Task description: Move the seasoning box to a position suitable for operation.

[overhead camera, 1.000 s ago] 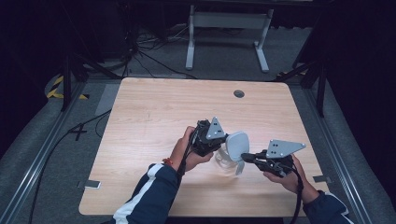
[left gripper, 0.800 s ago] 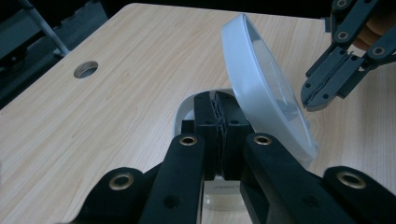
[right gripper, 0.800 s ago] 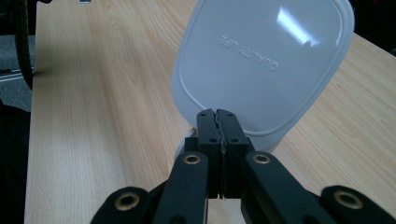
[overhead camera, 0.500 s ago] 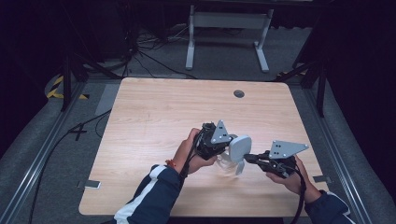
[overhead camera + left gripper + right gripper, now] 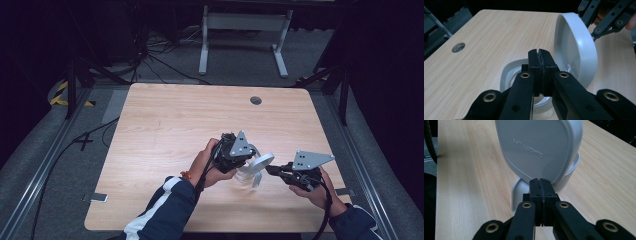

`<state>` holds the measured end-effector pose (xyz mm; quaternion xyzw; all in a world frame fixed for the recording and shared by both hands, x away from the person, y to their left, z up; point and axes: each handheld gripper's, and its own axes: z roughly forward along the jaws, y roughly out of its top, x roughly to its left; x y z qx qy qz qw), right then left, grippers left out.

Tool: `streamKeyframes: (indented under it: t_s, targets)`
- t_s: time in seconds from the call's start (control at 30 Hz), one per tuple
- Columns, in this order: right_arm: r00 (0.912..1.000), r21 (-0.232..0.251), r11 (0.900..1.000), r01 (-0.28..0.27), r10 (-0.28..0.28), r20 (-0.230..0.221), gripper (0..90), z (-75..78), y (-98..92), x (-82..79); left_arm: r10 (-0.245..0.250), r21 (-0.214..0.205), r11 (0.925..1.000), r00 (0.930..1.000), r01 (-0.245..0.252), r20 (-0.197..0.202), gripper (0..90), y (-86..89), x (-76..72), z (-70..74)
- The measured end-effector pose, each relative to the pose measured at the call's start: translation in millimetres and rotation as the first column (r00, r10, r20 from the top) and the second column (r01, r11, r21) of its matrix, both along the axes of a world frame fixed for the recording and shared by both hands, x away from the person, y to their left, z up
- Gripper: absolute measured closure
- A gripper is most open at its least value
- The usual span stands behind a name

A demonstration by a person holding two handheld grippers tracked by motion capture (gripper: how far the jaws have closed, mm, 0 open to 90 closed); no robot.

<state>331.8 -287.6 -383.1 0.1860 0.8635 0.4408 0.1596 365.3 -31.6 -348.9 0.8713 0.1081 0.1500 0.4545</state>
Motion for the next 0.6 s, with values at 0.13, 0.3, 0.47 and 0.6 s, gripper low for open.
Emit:
streamKeyframes:
  t_s: [0.13, 0.3, 0.47, 0.6]
  targets:
    - [1.0, -0.007, 1.0, 0.002, -0.002, -0.002, 89.9, -1.1, -3.1, -2.0, 0.003, 0.0, 1.0, 1.0, -0.003, 0.006, 88.9, 3.1, 0.9, 0.4]
    - [0.9999, -0.018, 0.9998, 0.01, -0.01, 0.001, 89.9, -1.3, -6.2, -6.4, 0.02, 0.0, 0.9998, 0.9998, -0.02, 0.004, 88.5, 11.3, 0.9, -1.9]
    - [0.9998, -0.026, 0.9995, 0.018, -0.018, 0.005, 89.9, -0.7, -10.3, -10.2, 0.059, 0.017, 0.9981, 0.9982, -0.059, 0.007, 87.5, 28.9, -0.1, -4.6]
    - [0.9996, -0.03, 0.9992, 0.026, -0.025, 0.01, 89.9, -0.7, -12.5, -11.1, 0.099, 0.034, 0.9945, 0.9951, -0.099, 0.012, 87.7, 49.4, 1.1, -7.3]
